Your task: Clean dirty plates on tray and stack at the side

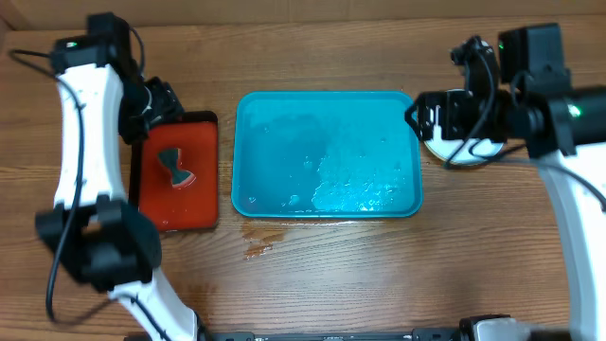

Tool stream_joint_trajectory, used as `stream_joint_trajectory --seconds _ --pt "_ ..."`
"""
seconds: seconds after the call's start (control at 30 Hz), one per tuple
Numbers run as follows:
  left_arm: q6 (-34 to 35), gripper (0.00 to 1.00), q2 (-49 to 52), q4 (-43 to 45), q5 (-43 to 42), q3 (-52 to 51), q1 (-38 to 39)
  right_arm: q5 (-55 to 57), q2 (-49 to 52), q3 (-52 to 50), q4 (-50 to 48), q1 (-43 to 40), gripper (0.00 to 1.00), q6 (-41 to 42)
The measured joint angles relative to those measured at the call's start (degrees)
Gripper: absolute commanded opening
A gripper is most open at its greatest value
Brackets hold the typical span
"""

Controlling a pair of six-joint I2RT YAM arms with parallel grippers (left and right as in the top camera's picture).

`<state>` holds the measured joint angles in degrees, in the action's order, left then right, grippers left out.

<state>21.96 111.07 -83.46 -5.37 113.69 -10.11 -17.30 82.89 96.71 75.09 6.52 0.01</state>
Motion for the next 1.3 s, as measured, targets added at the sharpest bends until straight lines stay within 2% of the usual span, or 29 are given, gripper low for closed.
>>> stream_joint_trajectory --seconds 0.2,0.3,0.47,0.5,0.53,0.73,0.97,1.3 --pt "-1.2 0.68 -13.46 0.28 -2.4 -3.56 0.37 0.22 -14.14 -12.79 -4.66 0.0 1.0 0.04" --pt "-1.33 0.65 -21.55 4.17 -3.96 -11.98 0.39 0.24 -23.06 -22.36 -10.4 0.0 1.0 0.04" --pt "-1.31 0.66 -37.24 17.75 -4.98 -32.98 1.25 0.28 -34.82 -34.32 -17.27 0.0 1.0 0.04" --pt "-0.98 0.72 -40.76 20.9 -4.96 -37.53 1.49 0.31 -36.28 -35.69 -17.94 0.0 1.0 0.02" --pt "-0.5 1.0 -44.28 23.37 -4.96 -41.77 1.57 0.31 -37.44 -36.76 -18.38 0.0 1.0 0.0" --pt "5.55 1.0 -59.34 32.68 -3.82 -58.01 1.77 0.33 -38.07 -37.94 -18.91 0.0 1.0 0.0" --pt "12.63 1.0 -59.74 33.99 -3.54 -63.21 1.77 0.35 -36.74 -37.94 -18.62 0.0 1.0 0.02" --pt "14.6 1.0 -53.66 33.97 -3.41 -63.34 1.77 0.35 -35.06 -37.94 -18.6 0.0 1.0 0.04"
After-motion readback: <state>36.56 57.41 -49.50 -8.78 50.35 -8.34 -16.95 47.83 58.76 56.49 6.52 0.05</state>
